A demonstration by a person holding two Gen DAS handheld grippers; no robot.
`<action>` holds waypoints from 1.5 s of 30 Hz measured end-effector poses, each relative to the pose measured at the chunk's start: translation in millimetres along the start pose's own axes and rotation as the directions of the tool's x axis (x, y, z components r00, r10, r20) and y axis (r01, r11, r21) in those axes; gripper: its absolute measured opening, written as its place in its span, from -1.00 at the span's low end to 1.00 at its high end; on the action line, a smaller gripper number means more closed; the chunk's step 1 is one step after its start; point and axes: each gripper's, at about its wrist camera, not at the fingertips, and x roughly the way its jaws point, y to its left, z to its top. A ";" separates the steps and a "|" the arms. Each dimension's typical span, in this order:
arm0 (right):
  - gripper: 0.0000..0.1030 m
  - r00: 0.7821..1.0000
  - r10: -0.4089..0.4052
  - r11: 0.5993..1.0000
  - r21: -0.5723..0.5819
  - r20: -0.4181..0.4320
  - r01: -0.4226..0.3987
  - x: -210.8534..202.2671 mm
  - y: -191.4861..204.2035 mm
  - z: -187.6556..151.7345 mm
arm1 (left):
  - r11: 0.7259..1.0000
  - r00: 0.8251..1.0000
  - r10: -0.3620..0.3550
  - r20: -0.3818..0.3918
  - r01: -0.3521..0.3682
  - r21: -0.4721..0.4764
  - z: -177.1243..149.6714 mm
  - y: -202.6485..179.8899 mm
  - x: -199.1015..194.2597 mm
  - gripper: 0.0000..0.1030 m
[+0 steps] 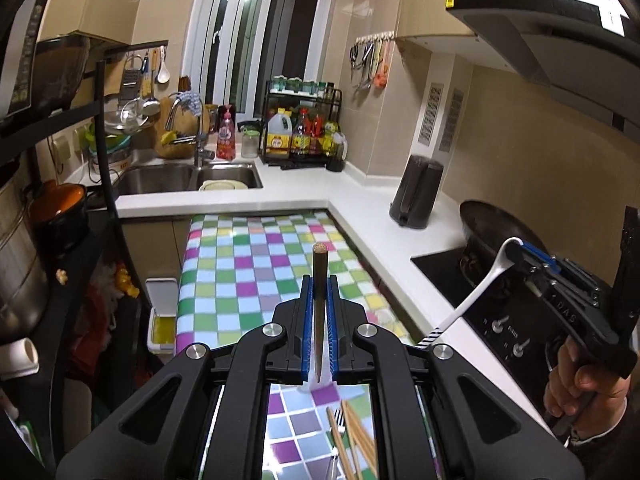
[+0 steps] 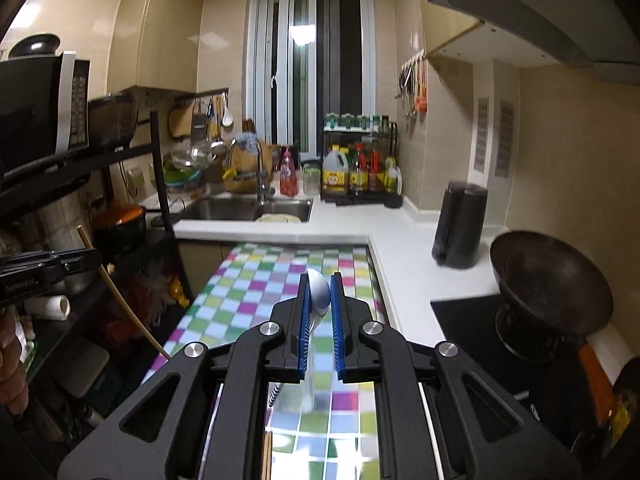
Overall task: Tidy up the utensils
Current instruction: 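Lift and carry the spoon with the right tool while the left carries the chopstick to the container, then open the right tool to drop the spoon in the container while the left drops its chopstick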
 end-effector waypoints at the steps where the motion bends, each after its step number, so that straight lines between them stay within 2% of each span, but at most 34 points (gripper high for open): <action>1: -0.80 1.000 -0.003 1.000 0.000 0.009 0.003 4.3 0.0 6.4 | 1.000 1.000 -0.002 0.006 0.002 -0.004 6.4 -0.3 1.9 -0.87; 5: -0.80 1.000 -0.013 1.000 -0.006 0.005 0.013 35.6 3.5 17.9 | 1.000 1.000 -0.001 0.014 0.002 -0.024 25.9 2.0 23.8 -0.87; 8: -0.80 1.000 -0.030 0.999 -0.039 -0.007 0.030 61.0 9.9 11.2 | 1.000 1.000 0.006 -0.017 -0.006 -0.025 24.5 3.2 50.3 -0.87; 13: -0.81 0.999 -0.042 0.997 -0.070 -0.033 0.040 98.0 16.2 -19.0 | 1.000 0.996 0.009 -0.090 -0.010 -0.013 -1.5 1.9 95.7 -0.87; 20: -0.81 0.996 -0.037 0.997 -0.077 -0.082 0.030 131.8 17.4 -64.8 | 0.999 0.991 0.045 -0.123 -0.042 0.026 -40.2 -3.1 138.7 -0.87; 26: -0.80 0.990 -0.029 0.994 -0.105 -0.135 0.015 147.6 22.6 -93.3 | 0.999 0.985 0.048 -0.165 -0.045 0.020 -64.2 -3.5 165.6 -0.87; 29: -0.76 0.986 -0.023 0.995 -0.096 -0.164 0.007 151.4 21.1 -103.5 | 0.999 0.987 0.041 -0.156 -0.039 0.015 -65.6 -2.2 167.9 -0.87; 30: -0.69 0.986 -0.025 0.996 -0.094 -0.163 0.010 150.6 20.2 -105.3 | 0.999 0.987 0.044 -0.155 -0.042 0.014 -65.3 -2.0 167.9 -0.85; 31: -0.61 0.987 -0.029 0.996 -0.092 -0.159 0.014 149.1 19.7 -106.3 | 0.999 0.987 0.048 -0.154 -0.047 0.012 -64.8 -1.9 167.6 -0.74; 32: -0.30 0.987 -0.033 0.996 -0.087 -0.155 0.019 147.3 18.7 -106.3 | 0.998 0.988 0.059 -0.146 -0.058 0.010 -63.4 -0.9 165.1 -0.47; 33: -0.03 0.988 -0.039 0.996 -0.079 -0.148 0.027 143.6 17.2 -105.5 | 0.997 0.989 0.072 -0.128 -0.071 0.010 -61.8 -0.5 160.5 -0.32; 34: 0.00 0.989 -0.043 0.997 -0.075 -0.140 0.032 140.7 16.1 -104.1 | 0.996 0.990 0.087 -0.107 -0.086 0.013 -60.6 -1.2 155.8 -0.10; 37: 0.00 0.991 -0.045 0.997 -0.067 -0.122 0.037 126.2 14.5 -100.3 | 0.992 0.991 0.127 -0.047 -0.127 0.020 -57.0 -2.8 135.2 -0.03; 39: 0.00 0.994 -0.048 0.997 -0.058 -0.102 0.042 113.6 12.9 -97.2 | 0.989 0.989 0.150 -0.007 -0.150 0.016 -57.8 -5.0 118.0 0.09; 45: 0.02 0.999 -0.045 0.999 -0.015 -0.011 0.045 56.7 12.6 -100.3 | 0.979 0.976 0.205 0.079 -0.205 -0.006 -78.6 -9.8 67.7 0.32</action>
